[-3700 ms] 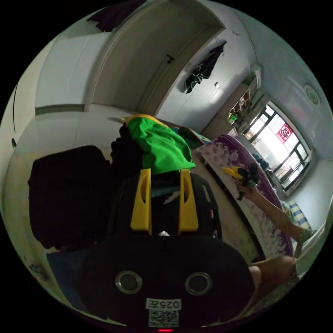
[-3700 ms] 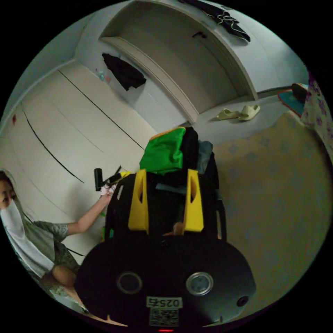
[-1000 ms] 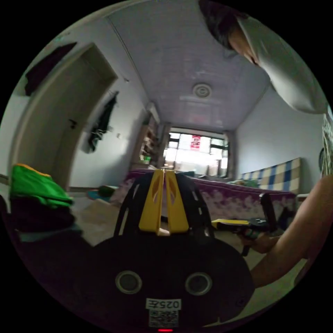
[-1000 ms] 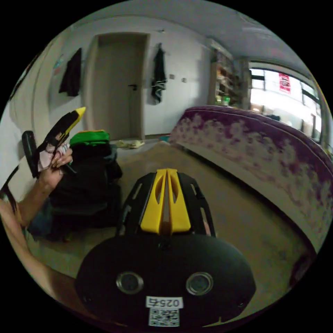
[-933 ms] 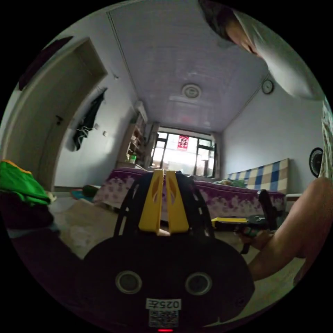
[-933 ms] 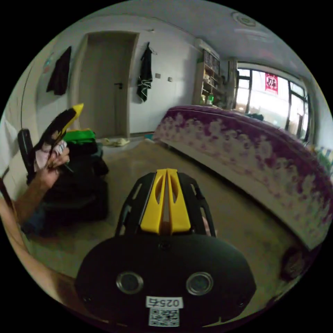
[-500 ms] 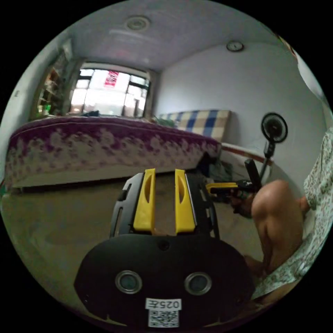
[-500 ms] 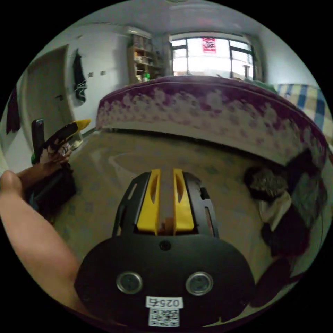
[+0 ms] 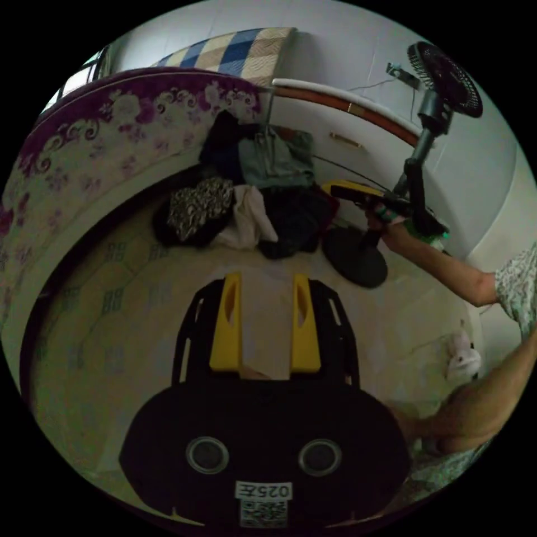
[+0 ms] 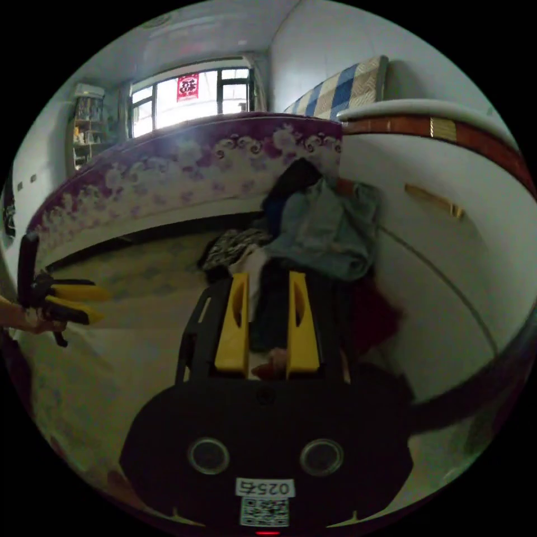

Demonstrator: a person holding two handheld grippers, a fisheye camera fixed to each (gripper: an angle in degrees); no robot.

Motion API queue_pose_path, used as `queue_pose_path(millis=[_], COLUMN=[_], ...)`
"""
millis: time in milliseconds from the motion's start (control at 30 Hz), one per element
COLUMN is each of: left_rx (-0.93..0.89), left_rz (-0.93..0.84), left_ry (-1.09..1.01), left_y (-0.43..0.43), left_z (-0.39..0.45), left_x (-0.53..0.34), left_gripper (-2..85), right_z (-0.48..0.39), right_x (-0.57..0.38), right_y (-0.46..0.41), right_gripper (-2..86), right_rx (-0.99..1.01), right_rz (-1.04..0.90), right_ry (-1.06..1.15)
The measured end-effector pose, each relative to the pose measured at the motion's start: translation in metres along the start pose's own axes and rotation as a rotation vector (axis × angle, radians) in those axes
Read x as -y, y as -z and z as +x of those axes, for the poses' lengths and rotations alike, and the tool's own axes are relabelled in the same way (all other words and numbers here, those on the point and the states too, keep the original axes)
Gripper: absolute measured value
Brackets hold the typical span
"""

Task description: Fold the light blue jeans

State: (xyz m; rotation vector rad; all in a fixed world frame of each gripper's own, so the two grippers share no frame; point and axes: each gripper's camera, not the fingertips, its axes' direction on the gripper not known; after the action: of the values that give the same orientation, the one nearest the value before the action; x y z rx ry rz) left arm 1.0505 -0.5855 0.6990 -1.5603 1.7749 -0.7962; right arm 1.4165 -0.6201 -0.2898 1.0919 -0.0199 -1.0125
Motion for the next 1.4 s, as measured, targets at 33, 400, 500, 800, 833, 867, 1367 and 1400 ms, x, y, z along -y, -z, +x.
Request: queue_pose_path(millis=[33,400,500,800,833,867,1367,1400], left_rx=[0.0,-0.155,-0.108,0.002,0.035,0.108,0.481,0.431], left_rz=[0.016,0.131,0.159,0.463,0.49,0.548,0.799,0.772], left_ry=[0.014,0.227,0.209,0.208,0.223,0.303,1.24,1.327], left_y=[-0.015,-0.132,-0.133,-0.093,-0.085,-0.065,0.15,0.14], left_z=[-0.004,-0.075,-0.091,-0.093,-0.094,-0.103,-0.275,-0.289], left_x=[0.007,-0.046,-0.091,-0.163,-0.171,-0.193,-0.567,-0.603], left_gripper=[12.9,13.6,13.7,13.8,12.9,10.4,0.9,1.9], right_z=[0.005,0.017,0.06,-0.097,-0.114,-0.143,-0.374,-0.35], right_x=[0.006,0.008,-0.004,-0.096,-0.103,-0.116,-0.264,-0.285], right_y=[-0.012,-0.202,-0.165,-0.022,-0.019,-0.015,0.013,0.004], right_gripper=[10.9,2.1,0.2,0.1,0.1,0.2,11.0,11.1], right_rx=[-0.023,-0.243,0.216,1.046,1.081,1.16,1.465,1.349], right_rz=[-0.009,-0.394,-0.263,-0.052,-0.06,-0.061,-0.233,-0.247], right_ry=[0.028,0.306,0.012,0.124,0.143,0.148,0.414,0.396])
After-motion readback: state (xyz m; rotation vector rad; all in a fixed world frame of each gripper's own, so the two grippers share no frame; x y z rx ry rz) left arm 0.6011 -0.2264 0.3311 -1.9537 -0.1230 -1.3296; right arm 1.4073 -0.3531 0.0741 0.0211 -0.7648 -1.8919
